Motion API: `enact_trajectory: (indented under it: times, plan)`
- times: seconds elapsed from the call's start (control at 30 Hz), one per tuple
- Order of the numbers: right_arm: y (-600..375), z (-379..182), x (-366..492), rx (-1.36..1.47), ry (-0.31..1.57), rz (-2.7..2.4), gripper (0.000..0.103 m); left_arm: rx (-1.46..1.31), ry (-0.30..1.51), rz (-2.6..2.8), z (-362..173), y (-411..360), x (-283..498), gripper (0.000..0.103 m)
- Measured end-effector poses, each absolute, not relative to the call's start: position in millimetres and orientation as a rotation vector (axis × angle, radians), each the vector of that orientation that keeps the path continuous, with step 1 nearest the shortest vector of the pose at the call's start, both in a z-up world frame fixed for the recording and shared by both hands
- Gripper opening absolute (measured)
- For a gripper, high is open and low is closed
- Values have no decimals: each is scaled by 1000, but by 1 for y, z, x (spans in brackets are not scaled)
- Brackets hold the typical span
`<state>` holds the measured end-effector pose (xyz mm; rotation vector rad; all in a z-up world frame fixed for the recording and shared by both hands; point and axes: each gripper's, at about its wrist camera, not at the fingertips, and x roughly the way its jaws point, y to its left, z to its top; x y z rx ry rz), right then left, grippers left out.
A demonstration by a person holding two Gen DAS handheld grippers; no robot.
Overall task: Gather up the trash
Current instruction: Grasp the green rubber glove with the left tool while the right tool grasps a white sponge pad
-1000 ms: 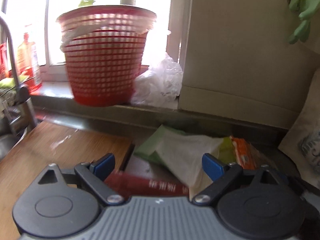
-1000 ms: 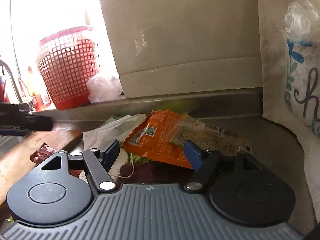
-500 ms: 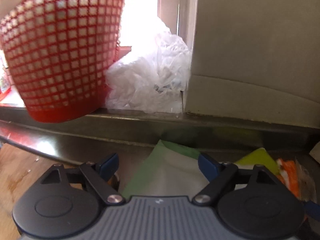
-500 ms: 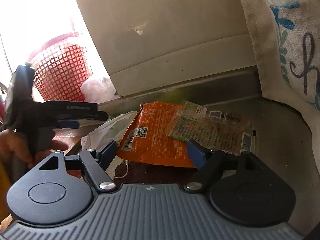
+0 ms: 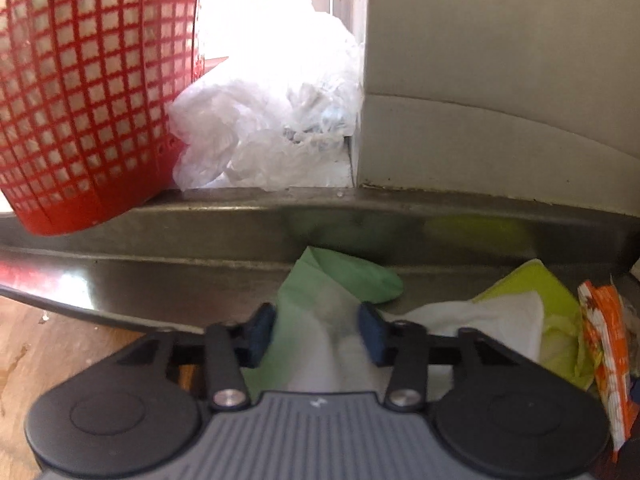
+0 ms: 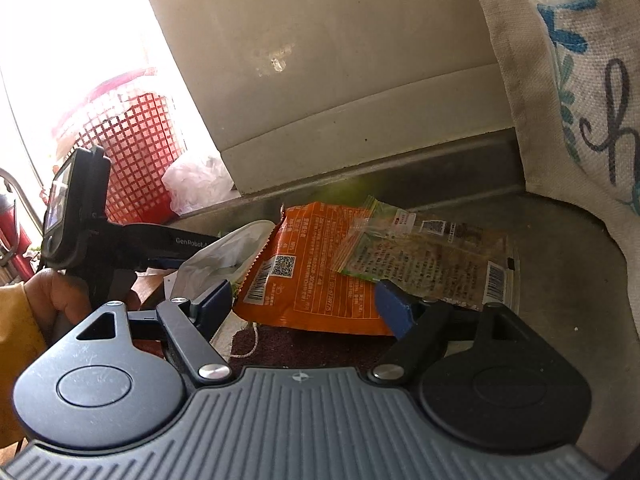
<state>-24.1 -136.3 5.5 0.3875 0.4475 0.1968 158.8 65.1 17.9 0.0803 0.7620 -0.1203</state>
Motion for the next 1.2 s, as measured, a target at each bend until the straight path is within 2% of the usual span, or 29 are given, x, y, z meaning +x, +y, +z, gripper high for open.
enact_trajectory:
  times: [0.03, 0.1, 0.23, 0.57, 0.9, 1.2]
  plan:
    - [-136, 6, -25, 388, 445, 198, 99, 84, 760, -123, 17, 61, 155, 25]
    - [-137, 5, -26, 390, 442, 199, 99, 82, 760, -126, 18, 59, 148, 17]
    - [-138, 6, -27, 393, 434, 202, 99, 58, 778, -141, 22, 62, 129, 8]
    - [-141, 7, -31, 426, 415, 219, 99, 45, 832, -163, 33, 71, 31, 5]
    - [-128, 11, -34, 373, 386, 273, 99, -116, 891, -120, 42, 100, -71, 4]
    - [-123, 17, -38, 334, 369, 281, 99, -240, 771, 4, 52, 126, -124, 4]
